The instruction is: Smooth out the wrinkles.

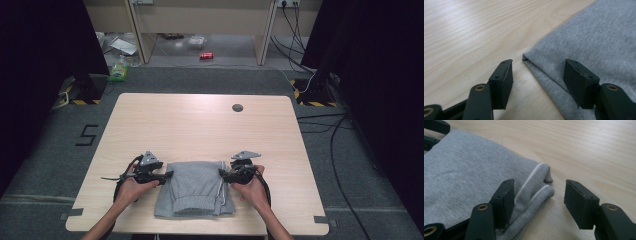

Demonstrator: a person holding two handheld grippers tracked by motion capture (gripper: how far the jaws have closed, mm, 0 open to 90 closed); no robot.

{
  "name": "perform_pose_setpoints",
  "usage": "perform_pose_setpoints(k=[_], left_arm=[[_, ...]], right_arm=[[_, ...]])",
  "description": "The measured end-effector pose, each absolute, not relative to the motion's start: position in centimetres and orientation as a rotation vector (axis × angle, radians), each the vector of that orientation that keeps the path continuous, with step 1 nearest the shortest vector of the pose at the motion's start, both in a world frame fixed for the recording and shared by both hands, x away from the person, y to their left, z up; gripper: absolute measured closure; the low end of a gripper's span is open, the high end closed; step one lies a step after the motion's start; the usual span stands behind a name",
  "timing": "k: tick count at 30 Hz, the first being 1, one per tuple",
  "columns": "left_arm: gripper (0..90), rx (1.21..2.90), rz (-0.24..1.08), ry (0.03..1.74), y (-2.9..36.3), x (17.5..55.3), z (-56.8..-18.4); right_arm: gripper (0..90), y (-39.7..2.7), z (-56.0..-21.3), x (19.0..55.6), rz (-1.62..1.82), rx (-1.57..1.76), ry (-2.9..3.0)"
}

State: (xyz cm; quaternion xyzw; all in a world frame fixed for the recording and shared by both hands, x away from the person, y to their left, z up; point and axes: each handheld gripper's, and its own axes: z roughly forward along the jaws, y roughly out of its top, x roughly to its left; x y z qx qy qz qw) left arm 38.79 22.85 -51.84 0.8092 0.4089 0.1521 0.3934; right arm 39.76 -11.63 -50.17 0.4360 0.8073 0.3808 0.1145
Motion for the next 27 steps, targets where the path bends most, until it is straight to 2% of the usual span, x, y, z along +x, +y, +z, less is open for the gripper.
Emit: perform_pose_setpoints(k=[6, 11, 18, 27], left_arm=[[49.6, 2.049, 0.379, 1.014, 22.7, 38.5, -51.9], [53.5, 2.044, 0.374, 1.008, 22.5, 38.4, -51.9], [61.9, 2.038, 0.378, 0.994, 22.0, 38.2, -52.0], [62.8, 2.038, 0.39, 1.006, 20.8, 40.2, -51.9]], right_arm=[[51.0, -11.4, -50.4, 39.5, 1.123, 1.28, 2.382], [52.2, -11.3, -50.7, 39.4, 1.132, 1.29, 2.391], [61.6, -11.6, -50.9, 39.5, 1.187, 1.385, 2.369], [63.6, -11.8, -50.9, 41.1, 1.161, 1.355, 2.322]])
